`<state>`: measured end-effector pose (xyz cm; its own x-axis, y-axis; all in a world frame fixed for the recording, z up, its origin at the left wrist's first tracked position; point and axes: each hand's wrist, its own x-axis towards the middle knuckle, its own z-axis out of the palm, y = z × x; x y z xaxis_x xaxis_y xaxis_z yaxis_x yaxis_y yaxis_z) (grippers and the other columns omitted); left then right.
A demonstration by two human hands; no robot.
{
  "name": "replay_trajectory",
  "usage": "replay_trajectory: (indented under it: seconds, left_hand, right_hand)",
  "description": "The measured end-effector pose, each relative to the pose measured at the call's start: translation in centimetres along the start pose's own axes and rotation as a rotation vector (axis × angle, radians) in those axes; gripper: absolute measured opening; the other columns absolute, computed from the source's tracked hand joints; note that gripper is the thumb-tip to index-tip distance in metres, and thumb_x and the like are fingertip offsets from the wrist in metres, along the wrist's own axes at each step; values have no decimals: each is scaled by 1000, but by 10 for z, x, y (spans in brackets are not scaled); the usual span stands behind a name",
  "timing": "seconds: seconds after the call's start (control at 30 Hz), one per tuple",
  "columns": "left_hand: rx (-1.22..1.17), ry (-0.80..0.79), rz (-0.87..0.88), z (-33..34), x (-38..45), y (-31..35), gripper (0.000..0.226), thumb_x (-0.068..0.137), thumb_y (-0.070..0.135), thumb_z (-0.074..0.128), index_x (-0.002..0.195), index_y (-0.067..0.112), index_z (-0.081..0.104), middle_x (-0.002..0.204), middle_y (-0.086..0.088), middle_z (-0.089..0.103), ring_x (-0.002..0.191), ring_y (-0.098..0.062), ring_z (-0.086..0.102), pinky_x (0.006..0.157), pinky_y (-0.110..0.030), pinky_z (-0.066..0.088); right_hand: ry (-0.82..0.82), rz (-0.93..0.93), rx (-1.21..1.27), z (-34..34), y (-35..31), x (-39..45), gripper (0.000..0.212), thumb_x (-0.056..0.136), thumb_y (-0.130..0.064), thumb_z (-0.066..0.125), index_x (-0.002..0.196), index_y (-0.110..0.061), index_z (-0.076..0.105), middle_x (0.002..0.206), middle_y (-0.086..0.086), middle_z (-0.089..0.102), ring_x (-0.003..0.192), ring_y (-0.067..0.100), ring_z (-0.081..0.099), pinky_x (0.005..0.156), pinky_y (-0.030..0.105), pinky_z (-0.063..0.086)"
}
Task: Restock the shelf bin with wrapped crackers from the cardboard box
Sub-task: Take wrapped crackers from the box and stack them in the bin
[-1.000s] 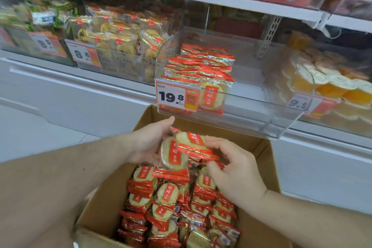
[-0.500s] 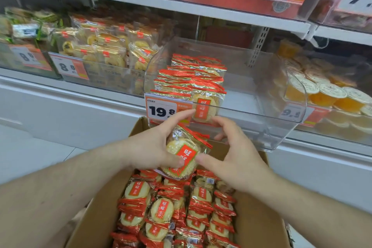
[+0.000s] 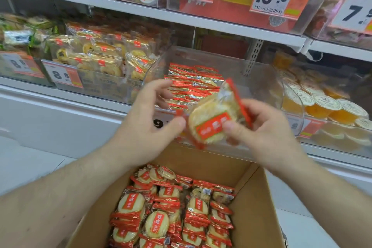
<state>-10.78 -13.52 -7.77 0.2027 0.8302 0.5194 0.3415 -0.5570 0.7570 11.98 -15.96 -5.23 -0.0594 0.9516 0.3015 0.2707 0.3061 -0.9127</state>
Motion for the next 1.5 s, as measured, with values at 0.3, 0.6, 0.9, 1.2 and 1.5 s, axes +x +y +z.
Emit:
replay_trajectory:
  seconds: [0.3,0.6,0.9,1.2,1.5]
  left_hand:
    - [346,222,-232,6,13,-25,75,79,21,74,141,15,31,141,-4,26,134,-14,23,110,-26,21]
    - [287,186,-236,17,10,-31,77,81,14,74,142,16,27,145,-4,21,127,-4,24,83,10,21]
    - [282,159,-242,15,9,-34,78,80,16,74,142,18,26,147,-1,17,136,-14,26,106,-26,37]
    - [278,157,-257,18,11,-31,76,83,20,72,143,20,26,152,1,11,137,-7,18,104,-20,27]
    - [476,160,325,15,3,-19,46,75,24,57,119,12,45,121,-6,43,113,-25,46,95,-41,44]
  right_hand:
    - [176,-140,-540,-21,-1,34,45,78,-23,81,116,-38,63,105,-15,66,98,6,62,93,29,51]
    - [-153,154,-756,0,3,55,43,87,-31,67,130,-32,61,110,-12,62,90,8,57,70,20,40]
    - [-129,193,-771,19,-2,59,8,91,-33,62,92,-29,70,95,-7,69,86,17,68,82,35,56]
    - [-205,385,-753,34,-20,75,15,85,-21,67,76,-12,76,75,7,74,61,18,73,60,37,62]
    - [245,-205,-886,31,2,38,29,86,-34,64,111,-18,67,107,-1,58,95,16,59,76,34,51]
